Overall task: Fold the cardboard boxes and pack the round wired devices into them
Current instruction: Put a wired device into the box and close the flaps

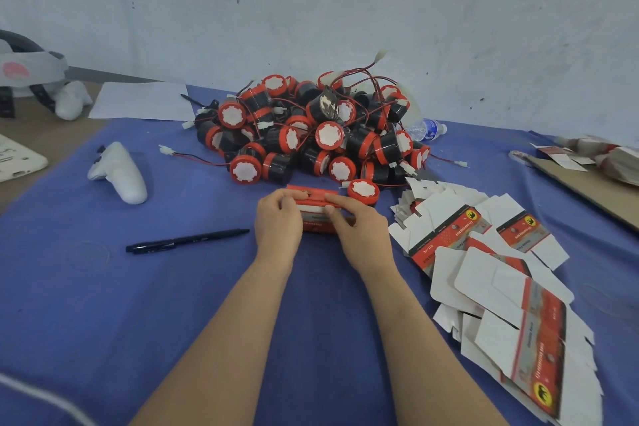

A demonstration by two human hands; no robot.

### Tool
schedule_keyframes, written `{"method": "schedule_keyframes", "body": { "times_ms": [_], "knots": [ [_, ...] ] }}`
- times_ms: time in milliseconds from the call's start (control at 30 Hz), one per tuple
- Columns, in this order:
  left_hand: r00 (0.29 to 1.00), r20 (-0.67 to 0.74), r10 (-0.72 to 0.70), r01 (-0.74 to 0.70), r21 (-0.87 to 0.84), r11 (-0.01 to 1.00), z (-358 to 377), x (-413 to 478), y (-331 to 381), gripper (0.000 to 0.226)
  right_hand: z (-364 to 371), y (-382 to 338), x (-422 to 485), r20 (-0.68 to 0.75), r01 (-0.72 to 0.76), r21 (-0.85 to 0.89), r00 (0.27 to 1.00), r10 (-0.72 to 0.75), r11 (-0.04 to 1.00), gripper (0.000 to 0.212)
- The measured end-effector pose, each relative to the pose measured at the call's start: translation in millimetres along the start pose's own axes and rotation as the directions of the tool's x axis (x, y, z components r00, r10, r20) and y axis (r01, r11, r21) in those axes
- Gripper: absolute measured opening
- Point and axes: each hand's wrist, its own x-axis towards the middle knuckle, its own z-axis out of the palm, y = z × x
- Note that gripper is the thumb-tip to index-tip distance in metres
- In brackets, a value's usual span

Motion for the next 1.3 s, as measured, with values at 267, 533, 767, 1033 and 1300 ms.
{"method": "schedule_keyframes", "body": {
  "times_ms": [267,533,767,1033,1300],
  "knots": [
    [0.996,0.022,0.084,-0.086,0.089,0.992,-4,-3,-3,0.028,5,-3,3,-0.007,-0.200,0.174,0.979,0.204,0.964,0.027],
    [0.998,0.053,-0.039,0.031,0.145,0.989,-2,1,-7,0.047,7,-10,6,0.088,-0.409,0.340,0.910,0.404,0.847,0.042],
    [0.999,0.042,-0.004,-0.001,0.136,0.991,-2,-3,-8,0.023,8,-14,2,0.115,-0.386,0.342,0.922,0.369,0.857,0.032],
    [0.959,0.097,0.265,-0.248,-0.158,0.956,9,-36,39,0.037,-30,-51,-15,-0.069,-0.130,0.648,0.971,0.228,0.751,0.013],
    [0.814,0.492,0.310,-0.107,-0.397,0.911,152,-164,142,0.009,-240,-53,-83,-0.457,-0.043,0.664,0.767,0.450,0.747,0.024]
  ]
}}
